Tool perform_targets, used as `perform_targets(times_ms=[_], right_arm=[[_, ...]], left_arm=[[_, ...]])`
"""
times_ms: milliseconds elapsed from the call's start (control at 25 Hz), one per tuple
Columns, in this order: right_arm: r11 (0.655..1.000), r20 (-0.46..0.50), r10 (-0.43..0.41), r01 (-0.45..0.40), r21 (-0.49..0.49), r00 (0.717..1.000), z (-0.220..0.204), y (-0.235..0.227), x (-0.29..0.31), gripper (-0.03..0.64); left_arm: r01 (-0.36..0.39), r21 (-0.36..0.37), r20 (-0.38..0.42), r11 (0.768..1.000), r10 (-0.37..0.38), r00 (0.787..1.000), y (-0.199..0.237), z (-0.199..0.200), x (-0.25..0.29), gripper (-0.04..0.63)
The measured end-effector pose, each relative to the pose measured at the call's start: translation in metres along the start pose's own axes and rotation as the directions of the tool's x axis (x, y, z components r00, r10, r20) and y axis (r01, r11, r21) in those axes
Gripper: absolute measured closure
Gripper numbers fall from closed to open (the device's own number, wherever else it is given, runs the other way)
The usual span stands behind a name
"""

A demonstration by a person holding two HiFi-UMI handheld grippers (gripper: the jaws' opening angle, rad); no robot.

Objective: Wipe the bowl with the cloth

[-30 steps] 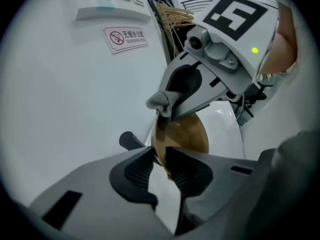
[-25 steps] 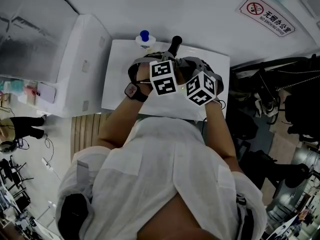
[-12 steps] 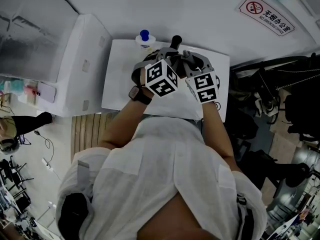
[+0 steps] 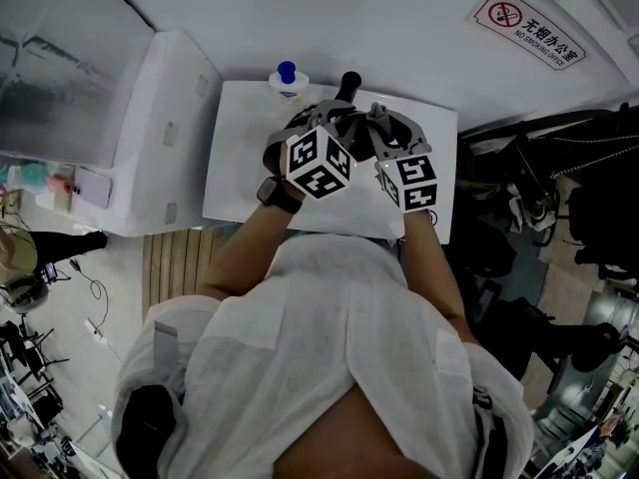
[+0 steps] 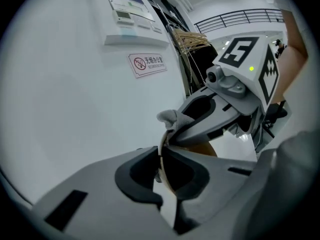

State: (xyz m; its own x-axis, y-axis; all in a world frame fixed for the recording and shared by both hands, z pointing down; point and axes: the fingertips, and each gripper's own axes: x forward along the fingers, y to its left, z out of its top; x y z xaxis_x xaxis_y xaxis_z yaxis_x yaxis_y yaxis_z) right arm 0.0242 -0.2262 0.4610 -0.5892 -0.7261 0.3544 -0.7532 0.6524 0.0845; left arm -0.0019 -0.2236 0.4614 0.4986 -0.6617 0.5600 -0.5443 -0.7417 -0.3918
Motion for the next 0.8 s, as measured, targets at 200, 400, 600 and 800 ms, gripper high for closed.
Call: perform_targets(times_ms=[200,400,600,800], right_arm=[[0.999,-0.025,0.051,-0.051,0.004,0.998,-0.009,0.004,-0.004,0.523],[0.997,-0.084,0.066,-0.063,0.039,0.994,-0.015,0.005,-0.003,0.547],[0.983,-0.079,-0.053,0.066,0.17,0.995,-0.017,-0.023,-0.009,0.552],[0.954,-0.039,-0.042,0.052,0.295,0.998,-0.011,-0.025,-0.013,0.552]], left_arm=[[0.064,-0.03,-0.004,0.997,-0.064,0.998,-0.008,-0.007,0.001,0.571],[0.099,-0.039,0.017,0.994,-0.099,0.995,-0.008,-0.006,-0.001,0.563],[0.017,-0.075,0.047,0.997,-0.014,0.999,0.003,0.0,-0.008,0.494],[-0.017,-0.148,-0.013,0.989,0.015,1.0,0.003,-0.017,-0.003,0.512]])
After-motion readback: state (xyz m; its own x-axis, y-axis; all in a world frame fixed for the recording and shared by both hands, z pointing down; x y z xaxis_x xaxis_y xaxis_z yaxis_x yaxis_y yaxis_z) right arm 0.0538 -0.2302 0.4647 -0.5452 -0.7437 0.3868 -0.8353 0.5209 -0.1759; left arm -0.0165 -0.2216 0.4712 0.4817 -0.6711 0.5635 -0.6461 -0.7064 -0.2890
